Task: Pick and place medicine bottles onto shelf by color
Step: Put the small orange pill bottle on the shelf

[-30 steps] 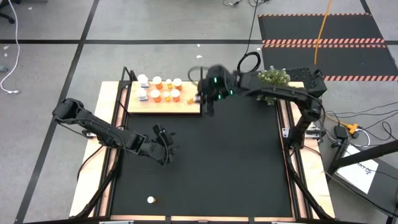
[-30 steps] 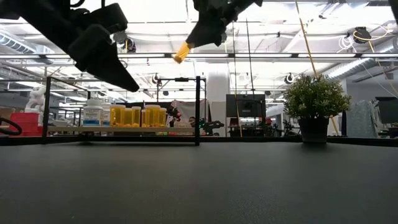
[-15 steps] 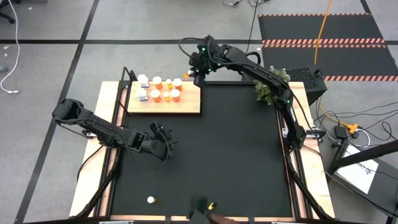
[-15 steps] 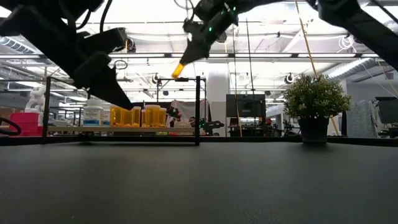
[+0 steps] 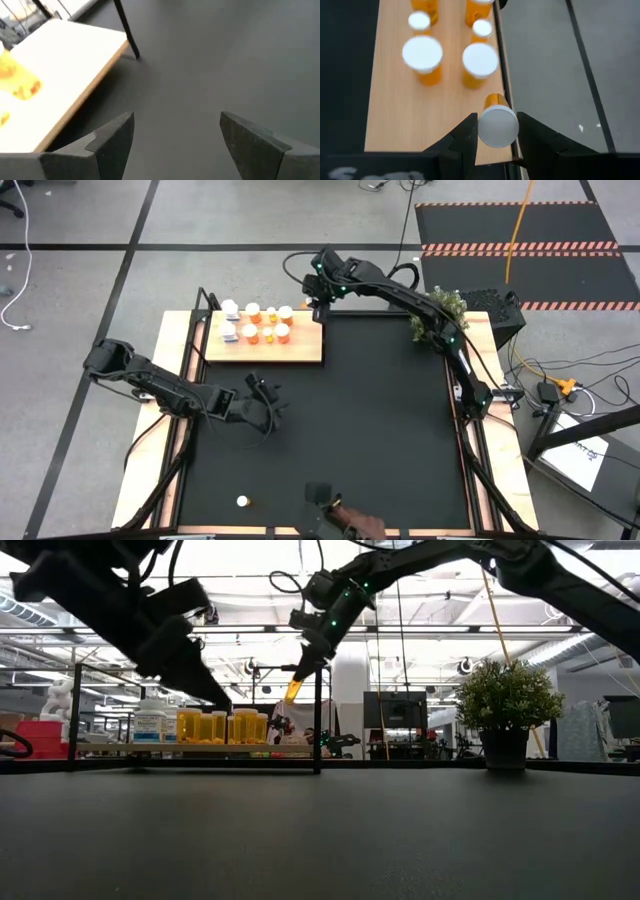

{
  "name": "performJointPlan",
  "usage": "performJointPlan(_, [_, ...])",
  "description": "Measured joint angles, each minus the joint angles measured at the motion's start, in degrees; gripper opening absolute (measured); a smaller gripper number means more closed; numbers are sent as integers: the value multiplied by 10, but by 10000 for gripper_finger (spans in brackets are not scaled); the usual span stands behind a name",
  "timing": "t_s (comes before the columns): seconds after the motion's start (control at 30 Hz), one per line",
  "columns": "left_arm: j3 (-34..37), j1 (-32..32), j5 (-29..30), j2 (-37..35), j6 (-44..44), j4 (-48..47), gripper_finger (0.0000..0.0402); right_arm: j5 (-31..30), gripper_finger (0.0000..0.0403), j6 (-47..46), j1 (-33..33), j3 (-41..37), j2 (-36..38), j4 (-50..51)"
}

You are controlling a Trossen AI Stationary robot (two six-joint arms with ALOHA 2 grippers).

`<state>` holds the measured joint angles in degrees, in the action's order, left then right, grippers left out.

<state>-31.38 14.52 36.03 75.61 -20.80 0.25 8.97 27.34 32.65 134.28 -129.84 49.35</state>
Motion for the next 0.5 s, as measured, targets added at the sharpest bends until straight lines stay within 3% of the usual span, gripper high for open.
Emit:
performJointPlan(0.13, [-8, -25, -6, 0, 48, 41, 296, -1, 118, 19, -3, 0, -3, 14])
performJointPlan(0.2, [-30, -49, -37, -5, 80, 33, 296, 0, 118, 19, -4, 0, -2, 18])
performJointPlan(0.3, [-80, -94, -82, -7, 136, -2, 296, 0, 119, 20, -5, 0, -1, 34])
performJointPlan(0.5, [-187, -202, -96, -7, 267, -107, 296, 2, 119, 57, -6, 0, -1, 50])
